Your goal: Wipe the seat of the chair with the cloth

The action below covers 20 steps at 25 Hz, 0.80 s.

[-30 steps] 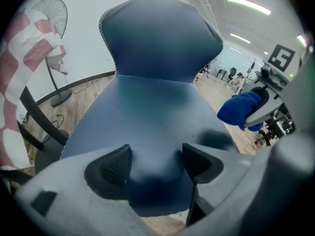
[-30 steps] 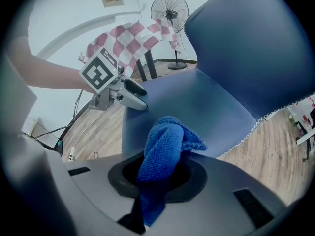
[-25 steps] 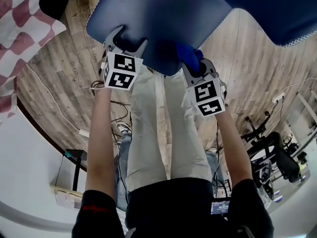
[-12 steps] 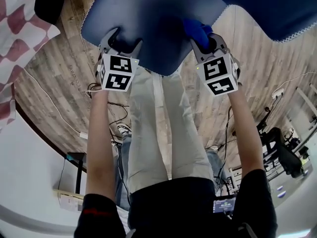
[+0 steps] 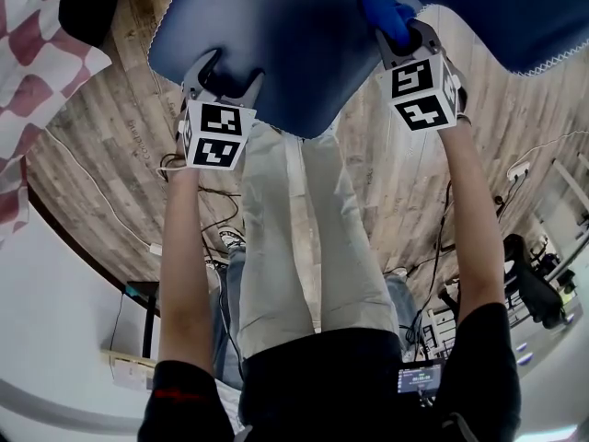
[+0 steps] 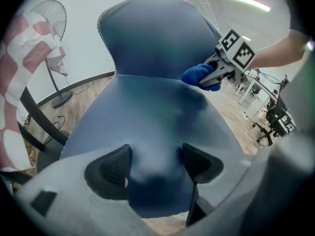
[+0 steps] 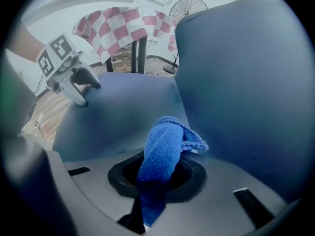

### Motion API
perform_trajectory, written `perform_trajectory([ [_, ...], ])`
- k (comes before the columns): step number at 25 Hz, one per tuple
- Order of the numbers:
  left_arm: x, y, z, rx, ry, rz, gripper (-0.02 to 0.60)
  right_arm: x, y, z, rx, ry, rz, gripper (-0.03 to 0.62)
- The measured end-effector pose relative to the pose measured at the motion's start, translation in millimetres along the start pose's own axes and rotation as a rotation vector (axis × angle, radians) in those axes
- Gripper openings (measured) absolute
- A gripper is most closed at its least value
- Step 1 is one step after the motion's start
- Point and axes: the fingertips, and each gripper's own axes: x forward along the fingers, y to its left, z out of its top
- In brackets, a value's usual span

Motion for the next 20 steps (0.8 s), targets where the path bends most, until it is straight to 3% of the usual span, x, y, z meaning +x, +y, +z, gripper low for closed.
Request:
perform_trajectory([
  [8, -3.0, 1.0, 2.8, 0.007, -0.014, -0.001, 0.333, 15.6, -25.8, -14.3, 0.073, 0.064, -0.109, 0.052],
  [20, -2.4, 0.9, 1.7, 0.009, -0.012, -0.001, 0.334, 23.8, -23.8, -12.9, 0.181, 0.051, -0.121, 0.052],
])
